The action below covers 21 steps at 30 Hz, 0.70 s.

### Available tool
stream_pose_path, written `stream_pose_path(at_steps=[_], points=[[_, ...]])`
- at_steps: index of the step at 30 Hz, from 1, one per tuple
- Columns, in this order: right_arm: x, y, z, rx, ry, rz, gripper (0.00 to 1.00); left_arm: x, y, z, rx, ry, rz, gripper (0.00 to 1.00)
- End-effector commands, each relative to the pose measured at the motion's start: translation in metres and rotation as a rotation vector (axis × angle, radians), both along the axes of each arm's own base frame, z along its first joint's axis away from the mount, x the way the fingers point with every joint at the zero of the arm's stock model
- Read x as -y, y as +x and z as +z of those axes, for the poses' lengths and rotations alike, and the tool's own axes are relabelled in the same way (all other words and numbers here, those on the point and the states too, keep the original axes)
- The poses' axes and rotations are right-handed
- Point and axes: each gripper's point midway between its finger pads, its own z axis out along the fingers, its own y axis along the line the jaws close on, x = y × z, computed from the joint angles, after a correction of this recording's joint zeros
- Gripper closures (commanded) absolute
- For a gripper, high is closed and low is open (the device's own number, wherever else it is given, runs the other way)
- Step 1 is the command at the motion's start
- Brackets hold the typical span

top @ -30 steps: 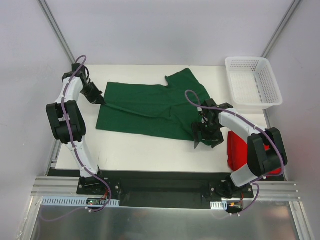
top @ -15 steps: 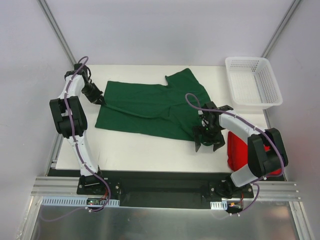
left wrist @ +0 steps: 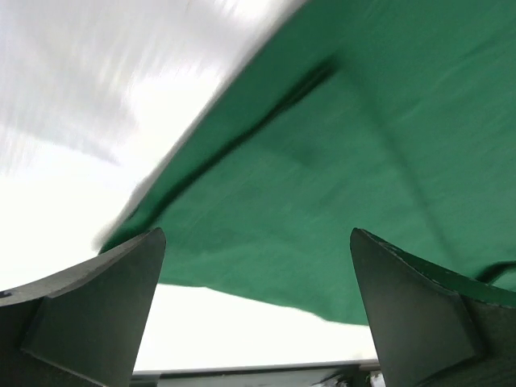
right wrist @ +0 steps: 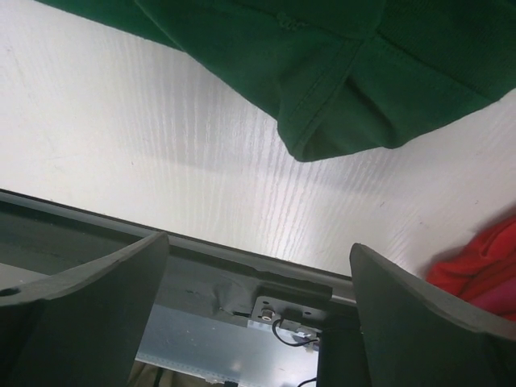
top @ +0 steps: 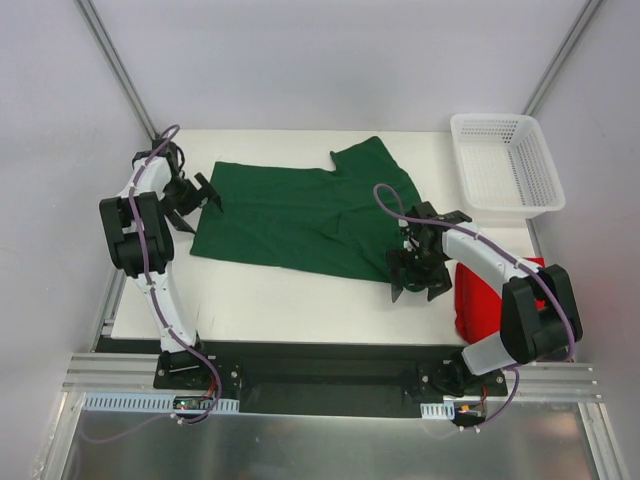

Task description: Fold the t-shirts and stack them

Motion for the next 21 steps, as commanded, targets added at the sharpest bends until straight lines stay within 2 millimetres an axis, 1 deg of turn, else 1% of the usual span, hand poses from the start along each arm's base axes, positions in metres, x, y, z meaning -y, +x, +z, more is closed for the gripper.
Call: stream_pose_path(at_steps=[1,2,3,4,5,6,8,9,10,12,13,16,17,18,21], points=[[0.003,0.008,0.011,0.06,-0.007,-0.017,0.02,0.015,-0.032,0.024,0.029,-0.023,-0.016,0.01],[0.005,0.014,0.012,0.082,-0.025,-0.02,0.02,0.022,-0.045,0.016,0.003,-0.054,-0.022,0.01],[0.006,0.018,0.011,0.091,-0.038,-0.02,0.03,0.026,-0.05,0.021,0.025,-0.069,-0.029,0.01],[0.008,0.023,0.012,0.105,-0.052,-0.022,0.03,0.028,-0.049,0.02,0.052,-0.081,-0.036,0.01],[0.01,0.032,0.015,0.138,-0.076,-0.024,0.04,0.035,-0.061,0.012,0.032,-0.107,-0.047,0.01],[0.009,0.036,0.013,0.135,-0.082,-0.022,0.04,0.036,-0.063,0.01,0.043,-0.113,-0.055,0.01],[0.018,0.052,0.012,0.179,-0.146,-0.029,0.05,0.038,-0.069,0.005,0.051,-0.113,-0.085,0.01],[0.017,0.059,0.014,0.198,-0.15,-0.03,0.06,0.038,-0.071,0.001,0.042,-0.117,-0.09,0.01],[0.016,0.064,0.009,0.193,-0.162,-0.025,0.07,0.039,-0.071,-0.001,0.041,-0.123,-0.097,0.01],[0.017,0.079,0.007,0.232,-0.179,-0.029,0.12,0.041,-0.07,-0.002,0.042,-0.139,-0.106,0.01],[0.016,0.081,0.001,0.219,-0.19,-0.02,0.15,0.041,-0.07,-0.003,0.042,-0.137,-0.108,0.01],[0.013,0.092,-0.009,0.205,-0.201,-0.001,0.28,0.038,-0.069,-0.006,0.041,-0.12,-0.117,0.01],[0.013,0.091,-0.018,0.174,-0.21,0.01,0.34,0.037,-0.068,-0.006,0.043,-0.113,-0.119,0.01],[0.012,0.091,-0.02,0.168,-0.209,0.012,0.36,0.036,-0.068,-0.009,0.033,-0.11,-0.118,0.01],[0.011,0.089,-0.024,0.149,-0.202,0.014,0.38,0.033,-0.066,-0.015,0.018,-0.102,-0.114,0.01]])
